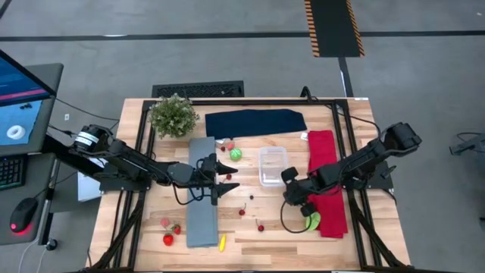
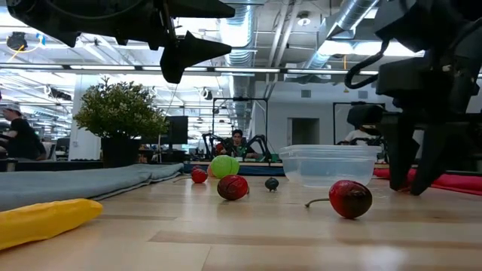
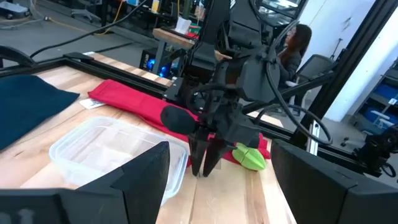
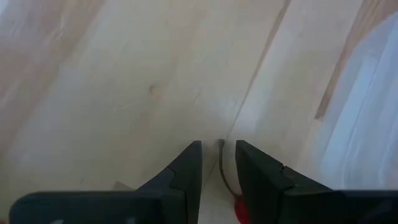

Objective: Pick and placing Produce into tupperware
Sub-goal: Put the red cherry into the transparent bin

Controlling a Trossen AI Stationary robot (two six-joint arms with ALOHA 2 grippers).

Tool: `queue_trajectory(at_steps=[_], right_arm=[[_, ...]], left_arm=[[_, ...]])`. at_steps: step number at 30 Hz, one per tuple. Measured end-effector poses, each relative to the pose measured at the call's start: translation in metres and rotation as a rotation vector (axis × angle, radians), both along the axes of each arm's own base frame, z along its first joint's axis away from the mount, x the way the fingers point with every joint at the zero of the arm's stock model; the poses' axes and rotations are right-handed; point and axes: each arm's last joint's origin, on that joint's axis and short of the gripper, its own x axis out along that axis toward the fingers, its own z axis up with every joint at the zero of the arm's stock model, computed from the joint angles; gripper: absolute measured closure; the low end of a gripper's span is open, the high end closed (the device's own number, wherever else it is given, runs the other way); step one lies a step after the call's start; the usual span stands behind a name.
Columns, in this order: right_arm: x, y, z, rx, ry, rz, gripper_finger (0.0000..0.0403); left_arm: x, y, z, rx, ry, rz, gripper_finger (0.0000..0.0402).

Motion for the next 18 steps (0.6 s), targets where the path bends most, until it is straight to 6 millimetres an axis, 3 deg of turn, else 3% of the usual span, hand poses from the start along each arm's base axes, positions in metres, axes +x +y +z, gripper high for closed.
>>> queue_trajectory(at_steps=[9, 18], right_arm=[[0.0005, -0.0002, -0.0023, -0.017, 0.01, 0.008, 0.0286], [0.0021, -0.0054, -0.0031, 0.016, 0.024, -0.045, 0.0334]], left_arm=[[0.0, -0.0001, 0.0, 0.01, 0.001, -0.002, 0.0132], [0.0, 0.0, 0.0, 0.01, 0.001, -0.002, 0.0132]])
